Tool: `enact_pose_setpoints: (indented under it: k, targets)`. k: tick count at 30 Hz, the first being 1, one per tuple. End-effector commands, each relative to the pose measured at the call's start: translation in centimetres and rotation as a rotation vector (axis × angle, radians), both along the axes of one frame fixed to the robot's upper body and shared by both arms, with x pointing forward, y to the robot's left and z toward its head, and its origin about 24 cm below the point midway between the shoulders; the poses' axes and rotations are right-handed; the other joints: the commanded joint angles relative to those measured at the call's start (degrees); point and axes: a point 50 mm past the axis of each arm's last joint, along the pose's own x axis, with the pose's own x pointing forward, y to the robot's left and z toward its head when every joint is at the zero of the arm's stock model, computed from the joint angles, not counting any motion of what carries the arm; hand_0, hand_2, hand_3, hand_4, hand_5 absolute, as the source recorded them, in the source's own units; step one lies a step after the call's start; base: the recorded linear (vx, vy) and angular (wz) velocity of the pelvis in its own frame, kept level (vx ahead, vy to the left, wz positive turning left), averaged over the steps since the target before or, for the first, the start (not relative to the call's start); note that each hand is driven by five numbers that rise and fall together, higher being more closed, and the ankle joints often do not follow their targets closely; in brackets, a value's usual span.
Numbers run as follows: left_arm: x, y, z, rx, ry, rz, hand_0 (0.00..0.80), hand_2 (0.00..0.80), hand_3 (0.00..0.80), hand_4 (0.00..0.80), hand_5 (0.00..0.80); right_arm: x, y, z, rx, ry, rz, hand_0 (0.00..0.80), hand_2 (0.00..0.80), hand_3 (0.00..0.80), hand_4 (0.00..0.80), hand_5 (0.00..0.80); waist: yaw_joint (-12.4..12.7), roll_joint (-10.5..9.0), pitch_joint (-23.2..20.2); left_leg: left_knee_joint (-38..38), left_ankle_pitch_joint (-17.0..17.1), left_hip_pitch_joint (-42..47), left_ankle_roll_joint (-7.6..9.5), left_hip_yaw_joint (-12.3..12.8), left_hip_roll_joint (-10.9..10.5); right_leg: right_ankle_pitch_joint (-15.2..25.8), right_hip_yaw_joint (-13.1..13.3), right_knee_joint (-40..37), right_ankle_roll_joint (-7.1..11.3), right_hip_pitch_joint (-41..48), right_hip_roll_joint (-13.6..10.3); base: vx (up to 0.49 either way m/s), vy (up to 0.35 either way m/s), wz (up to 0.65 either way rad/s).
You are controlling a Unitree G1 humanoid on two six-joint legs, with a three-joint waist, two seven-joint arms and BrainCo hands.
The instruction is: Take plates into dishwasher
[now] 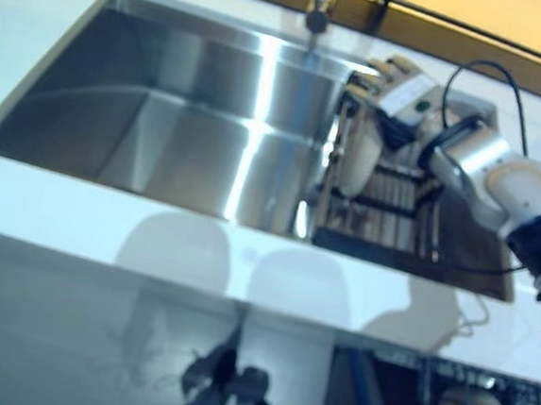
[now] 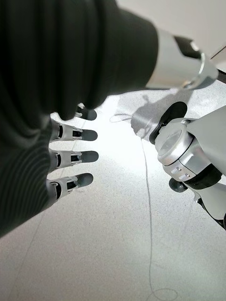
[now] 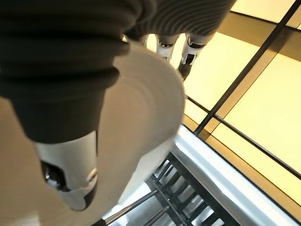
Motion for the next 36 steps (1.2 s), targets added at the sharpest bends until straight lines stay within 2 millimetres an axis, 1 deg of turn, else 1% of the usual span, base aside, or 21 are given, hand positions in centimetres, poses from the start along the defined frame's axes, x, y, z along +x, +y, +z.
enact_pose_setpoints:
  k: [1,10,11,12,13,18,23,36]
  targets:
    - [-0.2,0.2,0.0,-0.001,0.003,-0.006,0.000,0.000,0.000,0.000,0.000,-0.8,1.7,3.0,-0.039,-0.105,0.049,0.000,0.000,0.000,0.000,0.000,2.06,-1.49,0.54,-0.24,-4.93,3.01,-4.49,3.86,3.50,8.84,-1.38,0.08,6.59,-5.40,-4.58,0.000,0.000,0.00]
    - [0.1,-0.2,0.0,-0.015,-0.004,-0.003,0.000,0.000,0.000,0.000,0.000,-0.7,2.4,2.8,-0.046,-0.080,0.046,0.000,0.000,0.000,0.000,0.000,2.22,-1.53,0.96,-0.24,-4.68,2.53,-4.57,3.67,3.46,8.94,-1.44,0.18,6.61,-5.83,-4.69,0.000,0.000,0.00]
    - [0.1,-0.2,0.0,-0.015,-0.007,-0.002,0.000,0.000,0.000,0.000,0.000,-0.7,2.5,2.7,-0.068,-0.079,0.040,0.138,0.138,0.138,0.138,0.138,2.30,-1.52,1.10,-0.24,-4.64,2.46,-4.57,3.56,3.44,8.97,-1.49,0.19,6.62,-5.91,-4.70,0.000,0.000,0.00]
    - [0.1,-0.2,0.0,-0.015,-0.009,-0.002,0.000,0.000,0.000,0.000,0.000,-0.7,2.6,2.6,-0.080,-0.079,0.038,0.408,0.408,0.408,0.408,0.408,2.34,-1.51,1.20,-0.24,-4.63,2.41,-4.55,3.51,3.42,8.97,-1.50,0.19,6.62,-5.95,-4.70,0.000,0.000,0.00]
    - [0.2,-0.2,0.0,-0.014,-0.012,-0.003,0.000,0.000,0.000,0.000,0.000,-0.6,2.8,2.5,-0.095,-0.077,0.040,0.800,0.800,0.800,0.800,0.800,2.40,-1.47,1.38,-0.24,-4.59,2.31,-4.54,3.48,3.44,8.97,-1.57,0.16,6.60,-6.01,-4.73,-0.031,0.005,-0.01]
    - [0.1,0.0,0.1,-0.008,-0.012,0.001,0.000,0.000,0.000,0.000,0.000,-0.4,2.4,2.3,-0.083,-0.053,0.010,0.800,0.800,0.800,0.800,0.800,2.50,-1.58,1.48,-0.24,-4.53,2.21,-4.60,3.45,3.40,9.01,-1.92,0.14,6.65,-5.98,-4.80,0.000,0.000,0.00]
    - [0.2,0.1,0.1,-0.004,-0.011,0.000,0.000,0.000,0.000,0.000,0.000,-0.2,2.2,2.5,-0.081,-0.045,-0.018,0.800,0.800,0.800,0.800,0.800,2.35,-1.98,1.01,-0.24,-4.70,2.57,-4.59,3.73,3.46,9.00,-1.94,0.15,6.69,-5.76,-4.77,0.000,0.000,0.00]
    - [-0.7,0.4,-0.1,0.008,0.010,0.008,0.000,0.000,0.000,0.000,0.000,-0.4,0.7,2.4,-0.098,-0.037,-0.046,0.800,0.800,0.800,0.800,0.800,1.08,-2.52,-1.90,-0.24,-5.84,5.04,-4.44,5.14,3.95,8.82,-0.86,-0.15,6.82,-4.01,-4.51,0.003,0.001,-0.01]
